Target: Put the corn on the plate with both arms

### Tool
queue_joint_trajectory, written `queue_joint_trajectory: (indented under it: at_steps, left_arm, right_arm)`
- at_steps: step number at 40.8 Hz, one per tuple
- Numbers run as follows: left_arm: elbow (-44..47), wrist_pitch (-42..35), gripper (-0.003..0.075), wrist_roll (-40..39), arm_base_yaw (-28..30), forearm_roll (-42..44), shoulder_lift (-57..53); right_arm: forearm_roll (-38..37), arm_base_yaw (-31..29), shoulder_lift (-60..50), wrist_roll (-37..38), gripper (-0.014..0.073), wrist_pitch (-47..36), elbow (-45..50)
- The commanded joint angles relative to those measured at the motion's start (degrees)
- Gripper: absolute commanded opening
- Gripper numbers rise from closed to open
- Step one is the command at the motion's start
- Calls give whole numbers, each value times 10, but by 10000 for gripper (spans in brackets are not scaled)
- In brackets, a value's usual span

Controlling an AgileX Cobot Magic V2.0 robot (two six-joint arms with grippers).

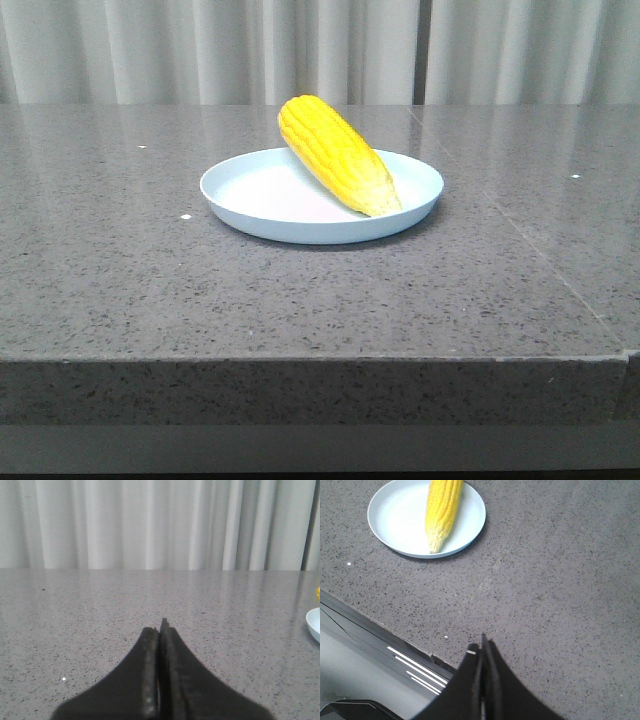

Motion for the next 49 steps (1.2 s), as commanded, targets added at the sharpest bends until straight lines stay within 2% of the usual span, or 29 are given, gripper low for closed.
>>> queue_joint_trajectory:
  at_steps: [1,4,14,20,28,32,37,45,49]
  left_arm:
    - [12,-42,-20,-6,0,-3,-10]
    - [12,-42,-20,-6,0,-3,-10]
    - [12,-42,-20,-6,0,-3,-10]
    - [12,-42,-20,-6,0,-3,-10]
    - [12,-42,-20,-6,0,-3,-10]
    - [12,-42,-20,-6,0,-3,-10]
    - [12,-42,-20,-6,0,-3,-10]
    - [12,-42,-20,-6,0,-3,-10]
    - [12,-42,-20,-6,0,-3,-10]
  right_arm:
    - [2,-23,-14,-4,-68,-46,4]
    - [1,-69,-38,-4,-68,-83,35]
    - [7,-213,-181,-4,-68,-368,228]
    - [7,-246,-262,-4,-68,-499,352]
    - [7,-258,-323,-4,-68,-620,472]
    - [7,-258,-323,-4,-68,-660,506]
    - [11,-258,-323,-4,-68,-640,505]
    - [81,-258,-323,-4,-68,-640,505]
    - [88,-258,-323,-4,-68,-640,505]
